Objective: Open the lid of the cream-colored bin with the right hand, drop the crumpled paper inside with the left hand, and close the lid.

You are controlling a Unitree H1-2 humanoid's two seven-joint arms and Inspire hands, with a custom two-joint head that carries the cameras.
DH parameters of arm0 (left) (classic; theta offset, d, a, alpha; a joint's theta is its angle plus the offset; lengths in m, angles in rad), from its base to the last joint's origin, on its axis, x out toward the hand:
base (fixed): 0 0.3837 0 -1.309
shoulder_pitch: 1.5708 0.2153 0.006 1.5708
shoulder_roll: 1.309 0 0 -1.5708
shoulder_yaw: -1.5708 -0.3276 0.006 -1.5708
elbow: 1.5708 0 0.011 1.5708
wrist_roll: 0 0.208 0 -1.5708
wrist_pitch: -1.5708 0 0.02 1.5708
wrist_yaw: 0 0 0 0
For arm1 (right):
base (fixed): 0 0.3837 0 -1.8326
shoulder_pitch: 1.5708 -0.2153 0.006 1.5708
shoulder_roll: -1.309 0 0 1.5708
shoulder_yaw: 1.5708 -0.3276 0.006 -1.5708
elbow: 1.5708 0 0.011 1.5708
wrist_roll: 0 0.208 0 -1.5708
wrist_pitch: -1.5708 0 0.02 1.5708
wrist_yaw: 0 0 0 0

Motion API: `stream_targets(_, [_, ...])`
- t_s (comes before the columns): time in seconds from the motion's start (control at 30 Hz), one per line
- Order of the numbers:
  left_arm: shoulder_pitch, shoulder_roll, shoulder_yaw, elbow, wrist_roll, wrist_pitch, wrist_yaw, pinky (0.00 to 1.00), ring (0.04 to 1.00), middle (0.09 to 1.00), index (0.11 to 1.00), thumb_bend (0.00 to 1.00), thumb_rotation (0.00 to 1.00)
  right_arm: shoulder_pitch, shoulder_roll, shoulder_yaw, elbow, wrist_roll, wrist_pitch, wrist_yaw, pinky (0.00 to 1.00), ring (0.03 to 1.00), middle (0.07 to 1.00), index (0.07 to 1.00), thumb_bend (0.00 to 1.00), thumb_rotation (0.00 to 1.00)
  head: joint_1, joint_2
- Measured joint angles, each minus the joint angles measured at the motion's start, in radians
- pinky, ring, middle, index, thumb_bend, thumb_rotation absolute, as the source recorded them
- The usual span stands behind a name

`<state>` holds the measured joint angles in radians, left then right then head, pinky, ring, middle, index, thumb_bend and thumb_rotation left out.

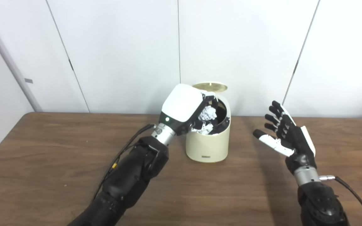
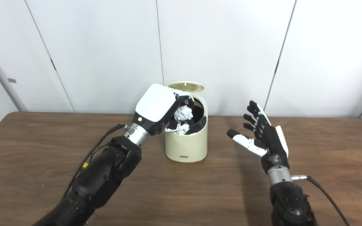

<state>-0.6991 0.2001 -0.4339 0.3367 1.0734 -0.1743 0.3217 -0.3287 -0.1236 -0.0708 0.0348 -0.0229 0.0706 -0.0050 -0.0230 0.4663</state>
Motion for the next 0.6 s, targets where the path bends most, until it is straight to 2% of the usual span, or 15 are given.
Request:
stream_targets(0.23, [-0.018, 0.0, -0.02, 0.055, 0.016, 0.014, 0.058, 0.29, 0.371, 0.466, 0.537, 0.5, 0.0, 0.011, 0.0, 0.001, -0.011, -0.001, 0.001, 0.0, 0.81, 0.87, 0.926, 0.924, 0.72, 0.35, 0.002, 0.0])
stream_targets(0.33, [-0.025, 0.0, -0.029, 0.057, 0.021, 0.062, 0.02, 0.39, 0.403, 0.505, 0.52, 0.5, 0.0, 0.013, 0.0, 0.0, -0.016, -0.001, 0.002, 0.0, 0.82, 0.866, 0.922, 0.921, 0.72, 0.35, 0.0, 0.002])
stream_targets(0.4, [-0.034, 0.0, -0.036, 0.057, 0.025, 0.082, -0.001, 0.42, 0.497, 0.482, 0.518, 0.52, 0.0, 0.013, 0.0, 0.001, -0.016, -0.003, 0.002, 0.0, 0.81, 0.863, 0.922, 0.921, 0.71, 0.35, 0.0, 0.003])
stream_targets(0.43, [-0.039, 0.002, -0.04, 0.057, 0.026, 0.087, -0.01, 0.44, 0.52, 0.541, 0.507, 0.52, 0.03, 0.013, 0.0, 0.002, -0.017, -0.003, 0.002, 0.0, 0.81, 0.862, 0.921, 0.921, 0.71, 0.34, 0.0, 0.003])
stream_targets(0.47, [-0.041, 0.003, -0.043, 0.056, 0.027, 0.094, -0.015, 0.45, 0.557, 0.603, 0.6, 0.72, 0.03, 0.013, 0.0, 0.002, -0.018, -0.003, 0.002, 0.0, 0.81, 0.865, 0.923, 0.921, 0.71, 0.34, 0.0, 0.003])
stream_targets(0.57, [-0.044, 0.005, -0.053, 0.051, 0.028, 0.112, -0.028, 0.48, 0.625, 0.705, 0.701, 0.88, 0.05, 0.013, 0.0, 0.002, -0.02, -0.003, 0.002, 0.001, 0.8, 0.866, 0.923, 0.92, 0.72, 0.35, 0.002, 0.005])
stream_targets(0.6, [-0.044, 0.005, -0.055, 0.044, 0.028, 0.118, -0.04, 0.49, 0.635, 0.719, 0.713, 0.89, 0.05, 0.013, 0.0, 0.002, -0.02, -0.003, 0.002, 0.001, 0.8, 0.866, 0.923, 0.919, 0.73, 0.35, 0.002, 0.005])
